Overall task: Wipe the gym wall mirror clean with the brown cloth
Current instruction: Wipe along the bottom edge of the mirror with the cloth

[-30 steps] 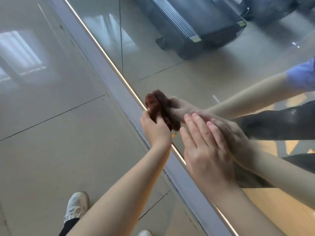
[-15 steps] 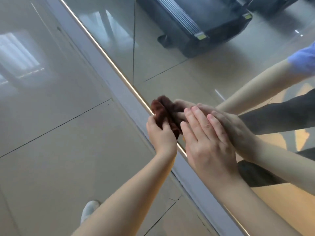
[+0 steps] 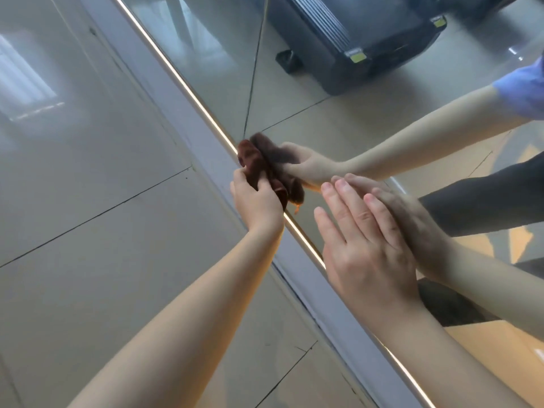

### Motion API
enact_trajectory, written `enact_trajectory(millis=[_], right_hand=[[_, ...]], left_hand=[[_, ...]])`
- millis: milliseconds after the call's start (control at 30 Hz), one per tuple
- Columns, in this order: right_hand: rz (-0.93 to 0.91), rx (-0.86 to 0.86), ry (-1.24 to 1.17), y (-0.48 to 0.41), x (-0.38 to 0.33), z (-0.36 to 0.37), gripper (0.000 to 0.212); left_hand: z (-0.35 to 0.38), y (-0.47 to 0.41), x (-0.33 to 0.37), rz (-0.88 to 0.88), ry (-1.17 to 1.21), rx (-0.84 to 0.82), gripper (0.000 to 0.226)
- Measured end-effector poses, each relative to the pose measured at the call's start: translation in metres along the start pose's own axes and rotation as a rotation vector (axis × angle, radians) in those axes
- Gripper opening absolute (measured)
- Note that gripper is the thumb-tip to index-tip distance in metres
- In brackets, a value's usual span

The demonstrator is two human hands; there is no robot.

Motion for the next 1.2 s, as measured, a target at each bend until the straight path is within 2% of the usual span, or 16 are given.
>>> enact_trajectory(millis=[100, 167, 300, 433, 633, 833, 1067, 1200], right_hand=[[-0.002, -0.006, 0.005, -0.017, -0.006, 0.008, 0.034], [-0.001, -0.014, 0.008, -0.031, -0.010, 0.014, 0.035], [0.004, -0.006, 0.005, -0.059, -0.016, 0.023, 0.036], [-0.011, -0.010, 0.030, -0.080, -0.020, 0.030, 0.039], [-0.012, 0.060, -0.015, -0.113, -0.033, 0.044, 0.035], [-0.039, 0.133, -0.077, -0.154, -0.043, 0.050, 0.032], [-0.028, -0.070, 0.091, -0.188, -0.050, 0.068, 0.047], [-0.049, -0.088, 0.167, -0.191, -0.055, 0.073, 0.050]], left_hand=[[-0.002, 0.000, 0.024, 0.122, 0.063, -0.035, 0.021], [0.002, -0.021, 0.043, 0.127, 0.094, 0.001, 0.019], [0.005, -0.078, 0.057, -0.079, 0.069, 0.067, 0.023], [0.001, -0.094, 0.055, -0.193, -0.032, -0.029, 0.011], [0.000, -0.073, 0.060, -0.066, 0.016, -0.109, 0.016], [0.001, -0.111, 0.081, -0.082, 0.037, -0.034, 0.020], [0.002, -0.135, 0.080, -0.195, 0.009, -0.030, 0.017], [0.004, -0.154, 0.080, -0.205, 0.005, -0.017, 0.018]])
Point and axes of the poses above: each hand's wrist, its own y-axis away from the middle knuckle, its own z-axis out of the palm, x = y × z, the point moved 7 cm from there along -y, towards the middle knuckle, and after that the axes turned 5 degrees about x, right-handed, at the moved point
